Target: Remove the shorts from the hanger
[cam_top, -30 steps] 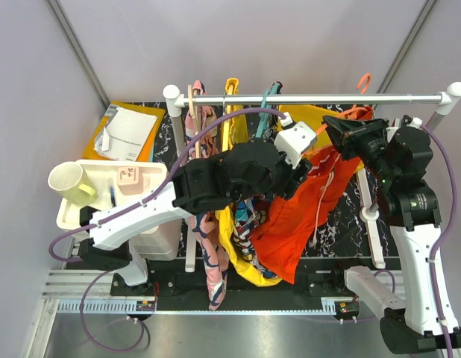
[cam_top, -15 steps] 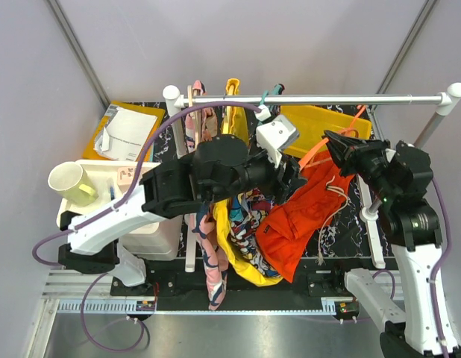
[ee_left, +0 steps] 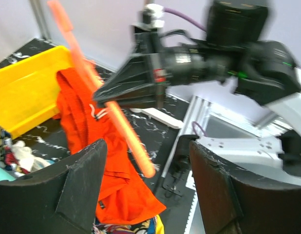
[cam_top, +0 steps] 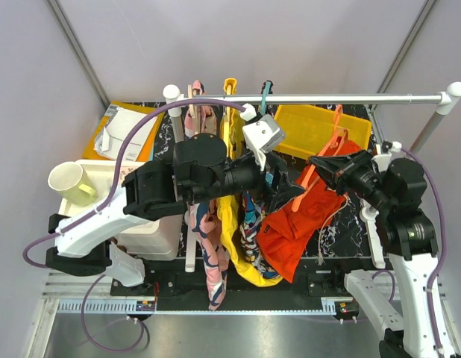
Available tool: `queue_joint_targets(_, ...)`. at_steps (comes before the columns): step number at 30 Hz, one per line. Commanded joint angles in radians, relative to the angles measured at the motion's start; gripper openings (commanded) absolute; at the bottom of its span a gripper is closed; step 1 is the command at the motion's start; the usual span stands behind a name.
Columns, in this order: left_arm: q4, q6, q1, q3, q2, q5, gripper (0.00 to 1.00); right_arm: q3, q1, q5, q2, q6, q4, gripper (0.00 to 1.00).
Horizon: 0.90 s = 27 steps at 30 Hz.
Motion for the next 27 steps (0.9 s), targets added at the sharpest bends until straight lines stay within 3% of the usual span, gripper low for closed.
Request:
queue_joint_targets(1, 0.07, -0.019, -0.008, -0.017, -0.069, 0.108, 0.72, 0.091, 0.003, -0.122, 0.061, -0.227, 0.071, 0.0)
queue_joint_targets(7, 0.136, -0.035, -0.011, -0.068, -0.164, 0.185, 0.72, 0.157, 0.003, -0.194, 0.147, -0.237, 0.118, 0.0)
queue_joint_targets(11, 0.151, -0.014, -0.011, -0.135, -0.239, 0.138, 0.73, 0.154, 0.004, -0.222, 0.14, -0.215, 0.282, 0.0)
queue_joint_targets(20, 0.289, -0.022, -0.011, -0.35, -0.408, 0.031, 0.73, 0.108, 0.004, -0.294, 0.146, -0.164, 0.48, 0.0)
queue_joint_targets(27, 0.323, -0.019, -0.011, -0.376, -0.42, 0.013, 0.73, 0.077, 0.004, -0.326, 0.146, -0.117, 0.6, 0.0)
